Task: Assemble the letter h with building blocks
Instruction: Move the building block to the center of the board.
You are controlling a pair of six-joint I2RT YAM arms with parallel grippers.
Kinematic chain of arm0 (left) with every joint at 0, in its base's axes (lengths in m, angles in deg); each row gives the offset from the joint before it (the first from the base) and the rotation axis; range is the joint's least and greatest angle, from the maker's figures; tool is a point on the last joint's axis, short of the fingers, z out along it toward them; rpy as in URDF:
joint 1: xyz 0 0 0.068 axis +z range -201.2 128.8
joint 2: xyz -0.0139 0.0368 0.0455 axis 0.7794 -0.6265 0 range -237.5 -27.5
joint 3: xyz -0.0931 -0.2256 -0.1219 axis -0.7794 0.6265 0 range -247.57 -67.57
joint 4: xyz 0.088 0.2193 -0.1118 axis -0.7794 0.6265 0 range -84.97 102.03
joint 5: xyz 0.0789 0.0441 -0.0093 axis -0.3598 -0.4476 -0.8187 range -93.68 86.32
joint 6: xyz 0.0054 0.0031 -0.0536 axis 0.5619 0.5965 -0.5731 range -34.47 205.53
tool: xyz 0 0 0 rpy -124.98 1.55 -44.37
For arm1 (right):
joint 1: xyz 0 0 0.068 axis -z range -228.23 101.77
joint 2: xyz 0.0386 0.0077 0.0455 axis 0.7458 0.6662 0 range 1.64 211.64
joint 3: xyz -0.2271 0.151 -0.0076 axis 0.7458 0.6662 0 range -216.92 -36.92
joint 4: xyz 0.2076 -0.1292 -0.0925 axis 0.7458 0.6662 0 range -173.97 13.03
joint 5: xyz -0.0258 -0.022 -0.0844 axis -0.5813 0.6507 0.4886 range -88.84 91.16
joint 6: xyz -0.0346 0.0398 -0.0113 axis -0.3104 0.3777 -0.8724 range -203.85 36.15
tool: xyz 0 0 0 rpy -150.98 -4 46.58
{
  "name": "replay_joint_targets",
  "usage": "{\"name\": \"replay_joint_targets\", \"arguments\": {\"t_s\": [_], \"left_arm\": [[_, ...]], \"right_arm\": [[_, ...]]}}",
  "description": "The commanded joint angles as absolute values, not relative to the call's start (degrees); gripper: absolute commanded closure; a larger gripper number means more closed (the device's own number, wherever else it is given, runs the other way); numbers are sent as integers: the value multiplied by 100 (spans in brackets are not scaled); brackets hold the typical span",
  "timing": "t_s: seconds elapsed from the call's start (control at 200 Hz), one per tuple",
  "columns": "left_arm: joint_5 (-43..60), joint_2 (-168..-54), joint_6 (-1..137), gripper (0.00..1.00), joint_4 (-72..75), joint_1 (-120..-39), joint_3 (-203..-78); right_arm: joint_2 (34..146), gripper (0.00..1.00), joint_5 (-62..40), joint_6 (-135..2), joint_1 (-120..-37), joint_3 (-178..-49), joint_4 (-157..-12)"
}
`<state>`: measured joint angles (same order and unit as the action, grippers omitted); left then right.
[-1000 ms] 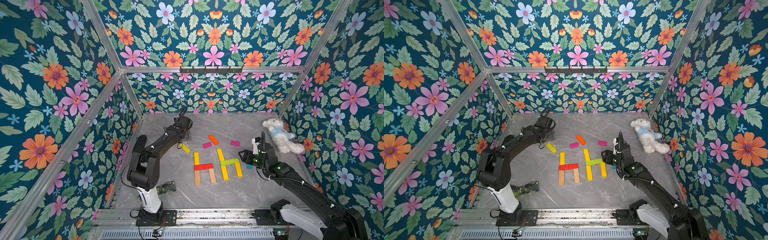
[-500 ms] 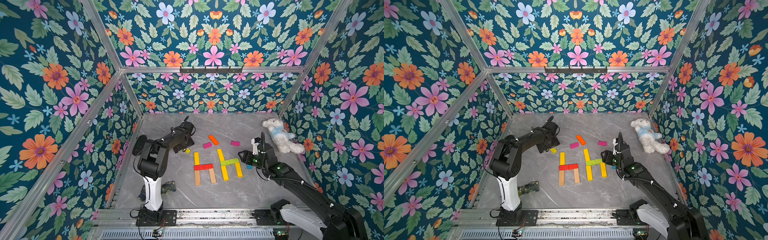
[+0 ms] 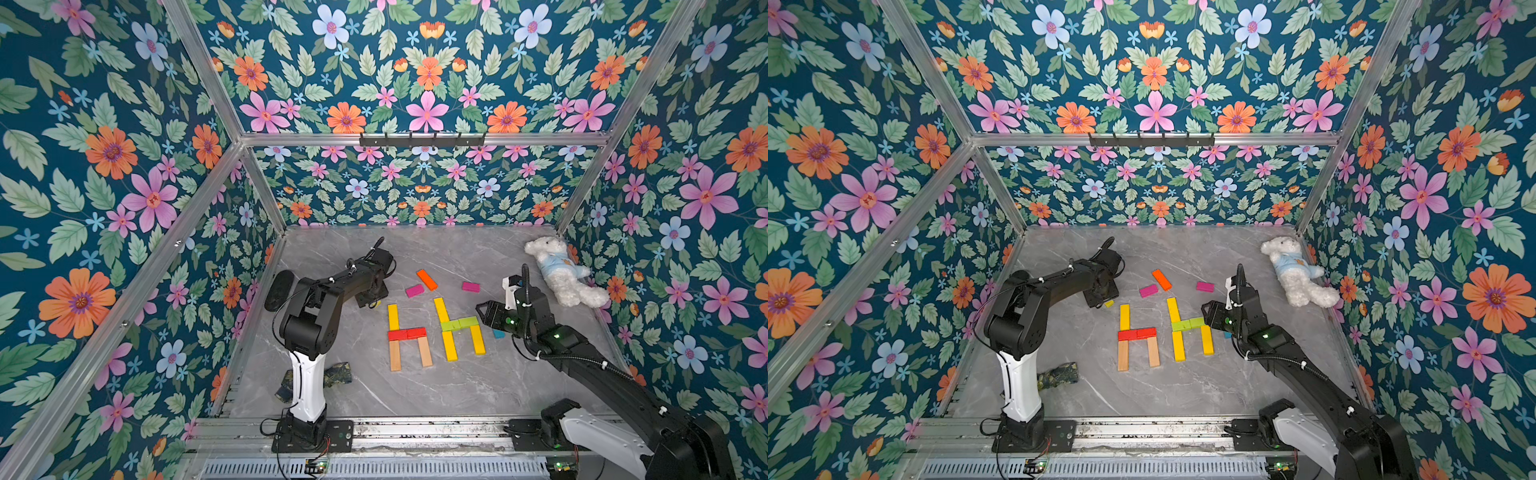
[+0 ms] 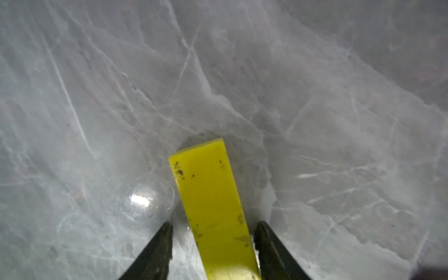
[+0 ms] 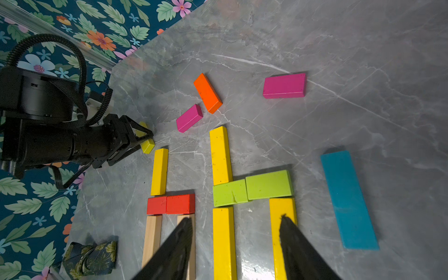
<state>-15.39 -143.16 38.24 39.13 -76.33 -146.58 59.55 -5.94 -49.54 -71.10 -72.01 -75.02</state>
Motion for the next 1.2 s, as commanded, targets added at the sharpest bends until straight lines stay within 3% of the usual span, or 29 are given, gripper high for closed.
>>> {"name": "replay_joint_targets", "arguments": {"t_s": [0.0, 0.215, 0.595, 1.045, 1.195], "left_arm": [[-1861, -14366, 4283, 56, 4145, -7603, -14606], [-2167, -14266, 5416, 75, 3994, -7599, -14615], [-2289, -13405, 6224, 86, 3900, -7590, -13758], [-2249, -13486, 6609, 86, 3365, -7178, -13186], [-2257, -13473, 6650, 70, 3315, -7137, -13165]], "right_arm": [[5982, 40, -553, -4957, -7117, -7208, -7610], [5943, 40, -569, -4957, -7115, -7190, -7632], [5851, 40, -710, -4957, -7117, -7164, -7692], [5798, 40, -715, -4978, -7112, -7155, -7688], [5806, 40, -719, -4975, -7109, -7148, -7711]]}}
